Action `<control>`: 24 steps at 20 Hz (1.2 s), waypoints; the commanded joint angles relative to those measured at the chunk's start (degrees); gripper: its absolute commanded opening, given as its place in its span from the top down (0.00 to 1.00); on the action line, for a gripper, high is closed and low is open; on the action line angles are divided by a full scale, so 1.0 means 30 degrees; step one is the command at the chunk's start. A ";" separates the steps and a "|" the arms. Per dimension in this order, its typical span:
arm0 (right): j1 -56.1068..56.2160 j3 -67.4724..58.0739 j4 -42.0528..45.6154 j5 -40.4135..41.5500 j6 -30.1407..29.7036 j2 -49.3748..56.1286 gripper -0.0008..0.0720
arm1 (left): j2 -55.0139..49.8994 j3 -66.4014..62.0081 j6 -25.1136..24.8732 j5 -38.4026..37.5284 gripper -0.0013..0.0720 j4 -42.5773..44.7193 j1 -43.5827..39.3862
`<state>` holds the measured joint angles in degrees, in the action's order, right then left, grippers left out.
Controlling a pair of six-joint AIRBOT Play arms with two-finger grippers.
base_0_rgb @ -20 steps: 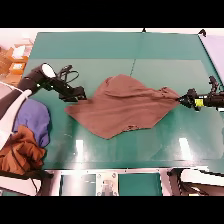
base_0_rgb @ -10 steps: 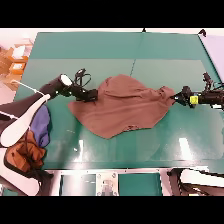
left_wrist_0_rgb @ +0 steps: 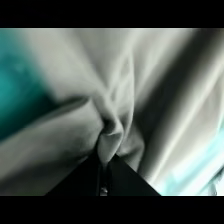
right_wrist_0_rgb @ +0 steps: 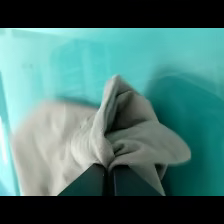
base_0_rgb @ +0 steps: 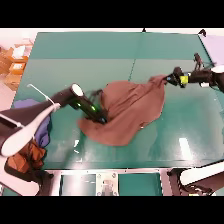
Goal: Fold the shirts.
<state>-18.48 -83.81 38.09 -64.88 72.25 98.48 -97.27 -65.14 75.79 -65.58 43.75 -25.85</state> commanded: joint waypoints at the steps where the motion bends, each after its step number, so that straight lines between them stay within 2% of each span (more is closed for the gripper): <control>1: 0.1676 -0.6477 -0.0044 -0.1566 0.1960 0.3694 0.96 | 0.1319 0.2397 0.0277 0.1202 0.96 -0.2390 -0.3373; 4: 0.2790 -0.9187 -0.0029 -0.2200 0.2572 0.5224 0.96 | 0.1348 0.2412 0.0233 0.3213 0.95 -0.3679 -0.5195; 5: 0.2783 -0.9216 -0.0036 -0.2229 0.2579 0.5166 0.83 | 0.1355 0.2412 0.0240 0.3104 0.95 -0.3701 -0.5107; 6: 0.2463 -0.9449 -0.0036 -0.2565 0.2754 0.5129 0.63 | 0.1377 0.2404 0.0211 0.2229 0.87 -0.3585 -0.4626; 7: 0.1872 -0.9763 -0.0036 -0.3279 0.2885 0.5093 0.63 | 0.1413 0.2404 0.0204 0.0962 0.43 -0.3592 -0.3861; 8: 0.1093 -0.9865 -0.0036 -0.4087 0.2951 0.4932 0.63 | 0.1457 0.2404 0.0189 -0.0619 0.14 -0.3628 -0.2776; 11: -0.1479 -0.9384 0.0415 -0.7140 0.3381 0.4087 0.63 | 0.2157 0.2412 -0.0612 -0.3497 0.13 -0.3519 0.0831; 14: -0.3213 -0.5683 0.2674 -0.7759 0.3490 0.1377 0.63 | 0.3038 0.2368 -0.1625 -0.2929 0.13 -0.3228 0.4583; 16: -0.3949 -0.1049 0.4437 -0.7060 0.3483 -0.1800 0.63 | 0.3031 0.2368 -0.2011 -0.1355 0.13 -0.3060 0.6353; 19: -0.4656 0.6870 0.6098 -0.5865 0.4459 -0.7009 0.46 | 0.2994 0.2368 -0.2980 0.1137 0.13 -0.2244 0.6681; 21: -0.4612 1.2080 0.6164 -0.5311 0.5064 -1.0142 0.37 | 0.2973 0.2368 -0.3388 0.2025 0.13 -0.2164 0.6652; 24: -0.3665 1.8112 0.6098 -0.4787 0.5049 -1.3027 0.37 | 0.2973 0.2368 -0.3439 0.2113 0.13 -0.2120 0.6703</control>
<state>-30.85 -46.96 55.00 -81.30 86.35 68.71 -88.40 -57.98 66.65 -61.71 36.64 -6.46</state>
